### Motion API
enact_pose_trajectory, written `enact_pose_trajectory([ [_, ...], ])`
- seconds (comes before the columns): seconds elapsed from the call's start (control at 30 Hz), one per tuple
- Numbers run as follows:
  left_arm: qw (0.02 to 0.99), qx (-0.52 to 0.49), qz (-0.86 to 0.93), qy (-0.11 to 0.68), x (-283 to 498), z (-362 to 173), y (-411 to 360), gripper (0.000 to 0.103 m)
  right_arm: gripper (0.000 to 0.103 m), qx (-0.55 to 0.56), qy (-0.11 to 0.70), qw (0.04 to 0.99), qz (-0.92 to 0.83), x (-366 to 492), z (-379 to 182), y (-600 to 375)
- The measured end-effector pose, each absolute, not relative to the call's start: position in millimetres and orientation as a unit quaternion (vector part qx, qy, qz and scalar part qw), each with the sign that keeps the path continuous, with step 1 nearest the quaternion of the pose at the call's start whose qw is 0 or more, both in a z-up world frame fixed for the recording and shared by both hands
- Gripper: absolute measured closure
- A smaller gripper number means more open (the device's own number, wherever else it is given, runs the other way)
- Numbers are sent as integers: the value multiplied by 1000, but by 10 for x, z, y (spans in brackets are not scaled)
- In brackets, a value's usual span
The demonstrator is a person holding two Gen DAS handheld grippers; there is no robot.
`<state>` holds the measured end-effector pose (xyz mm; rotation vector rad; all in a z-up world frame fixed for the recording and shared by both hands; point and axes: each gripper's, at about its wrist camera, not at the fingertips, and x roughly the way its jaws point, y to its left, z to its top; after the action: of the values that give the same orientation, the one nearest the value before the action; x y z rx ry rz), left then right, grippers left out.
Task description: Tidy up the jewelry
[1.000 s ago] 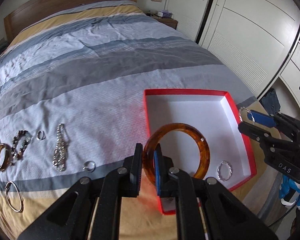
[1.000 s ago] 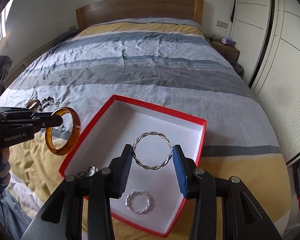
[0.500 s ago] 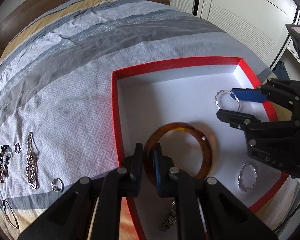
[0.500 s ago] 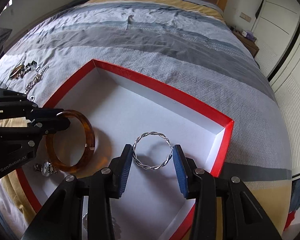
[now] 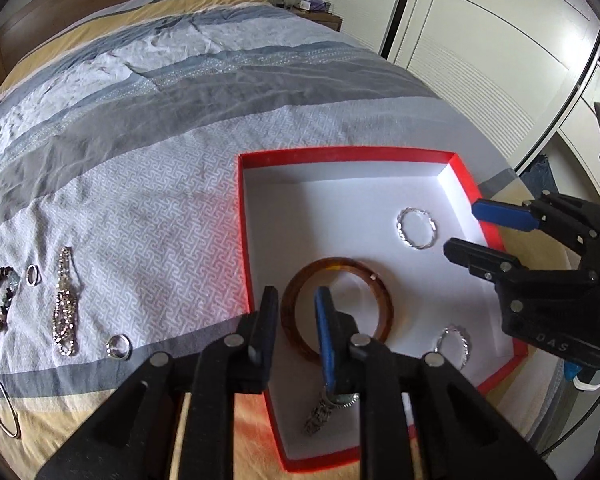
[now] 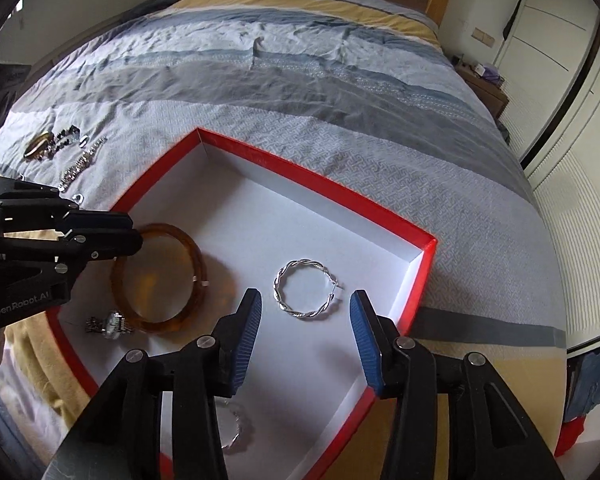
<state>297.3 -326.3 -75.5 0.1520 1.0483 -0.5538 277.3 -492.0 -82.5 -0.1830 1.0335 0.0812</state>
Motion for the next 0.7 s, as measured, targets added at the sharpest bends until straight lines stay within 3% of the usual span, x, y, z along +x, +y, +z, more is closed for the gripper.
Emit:
enact_pose_trajectory([
  [0.33, 876, 83, -220, 420, 2133, 164, -2601, 71, 45, -35, 445, 895, 20, 1786, -2, -4485],
  [0.7, 916, 94, -153, 358, 1206, 748, -1734, 71, 41, -26, 389, 919, 53, 773, 610, -3538],
])
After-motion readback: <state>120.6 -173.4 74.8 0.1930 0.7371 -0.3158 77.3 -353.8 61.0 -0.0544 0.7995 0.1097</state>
